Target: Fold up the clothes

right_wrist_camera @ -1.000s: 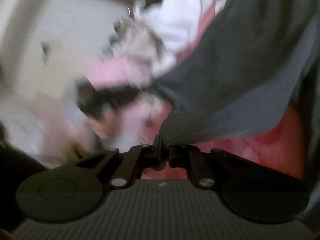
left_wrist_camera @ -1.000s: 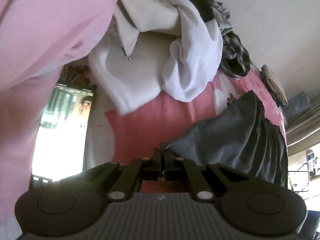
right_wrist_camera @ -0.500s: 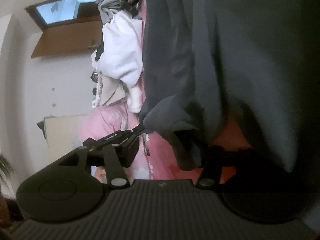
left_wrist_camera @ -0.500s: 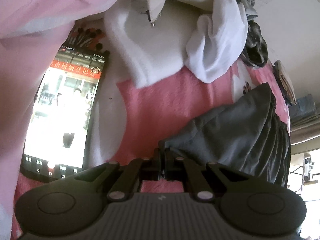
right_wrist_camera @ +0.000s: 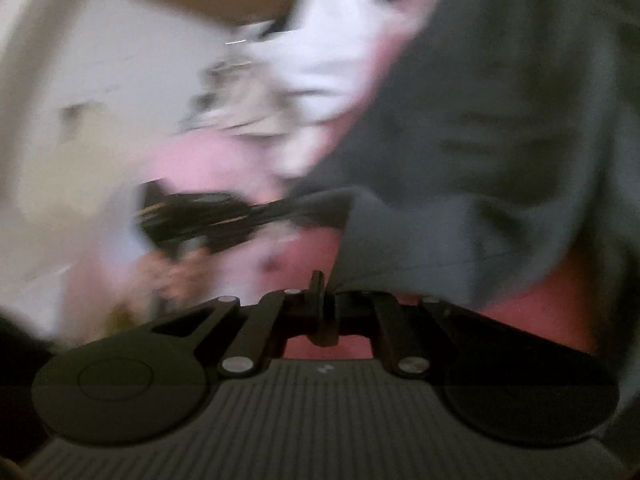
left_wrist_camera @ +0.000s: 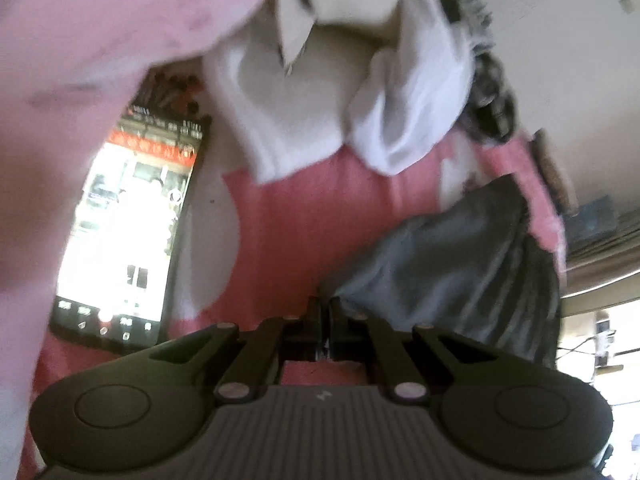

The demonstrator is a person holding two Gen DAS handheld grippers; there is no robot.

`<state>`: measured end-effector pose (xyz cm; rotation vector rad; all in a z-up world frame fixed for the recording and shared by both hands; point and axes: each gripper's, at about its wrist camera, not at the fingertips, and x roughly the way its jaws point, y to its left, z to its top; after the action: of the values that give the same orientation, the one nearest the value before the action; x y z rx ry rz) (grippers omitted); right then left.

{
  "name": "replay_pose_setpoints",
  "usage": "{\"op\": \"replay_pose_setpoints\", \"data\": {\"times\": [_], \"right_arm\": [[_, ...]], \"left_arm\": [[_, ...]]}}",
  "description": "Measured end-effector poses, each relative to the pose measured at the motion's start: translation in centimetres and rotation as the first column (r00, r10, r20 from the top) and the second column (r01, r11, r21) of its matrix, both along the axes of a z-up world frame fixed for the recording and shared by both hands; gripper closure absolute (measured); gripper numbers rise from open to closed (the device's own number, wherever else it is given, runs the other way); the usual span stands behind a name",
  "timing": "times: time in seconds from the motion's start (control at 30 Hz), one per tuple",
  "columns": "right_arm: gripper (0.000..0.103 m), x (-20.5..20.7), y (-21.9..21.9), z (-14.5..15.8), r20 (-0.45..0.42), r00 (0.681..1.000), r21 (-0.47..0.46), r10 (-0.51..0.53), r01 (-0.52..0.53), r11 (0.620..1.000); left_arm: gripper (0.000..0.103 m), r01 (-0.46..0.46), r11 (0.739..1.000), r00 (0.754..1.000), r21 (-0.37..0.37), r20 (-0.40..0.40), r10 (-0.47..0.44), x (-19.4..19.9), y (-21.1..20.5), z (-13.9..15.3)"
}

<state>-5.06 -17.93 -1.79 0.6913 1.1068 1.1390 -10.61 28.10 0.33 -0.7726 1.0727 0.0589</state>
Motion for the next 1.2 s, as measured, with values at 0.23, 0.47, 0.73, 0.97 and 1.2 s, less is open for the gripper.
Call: {"op": "replay_pose_setpoints", "data": {"times": [0.23,0.47,0.73,0.97,1.2], "right_arm": [[0.1,-1.1,0.6,-4.9,-0.37,0.919,0.069,0.134,-0.117,0.991],[0.1,-1.9,0.1,-6.7,-0.474,0.874,0.033,0.103,-0.1,0.994],[0.078,-3.3,2.5,-4.2,-0.301,0.922,-0.253,0.243,-0.323,0.912],[0.072,-2.9,3.0,4.7,0.157,0.9,-0.339,0.406,-0.337,0.878],[0.073,-2.5,6.5,5.7,0.431,0.817,-0.44,0.382,-0.179,0.88]], "left_arm": [[0.1,0.058,0.994,0.994,0.093,-0.1,-0.048,-0.7,0.5,-0.5],[0.098,0.199,0.946,0.974,0.256,-0.155,-0.163,-0.1,-1.1,-1.1],[0.076,0.236,0.873,0.97,0.427,-0.157,-0.186,-0.8,-1.7,0.5],[0.076,0.244,0.85,0.96,0.467,0.008,-0.28,-1.4,-3.1,4.5],[0.076,0.578,0.696,0.789,0.426,-0.076,-0.61,-1.5,-12.9,0.0]]}}
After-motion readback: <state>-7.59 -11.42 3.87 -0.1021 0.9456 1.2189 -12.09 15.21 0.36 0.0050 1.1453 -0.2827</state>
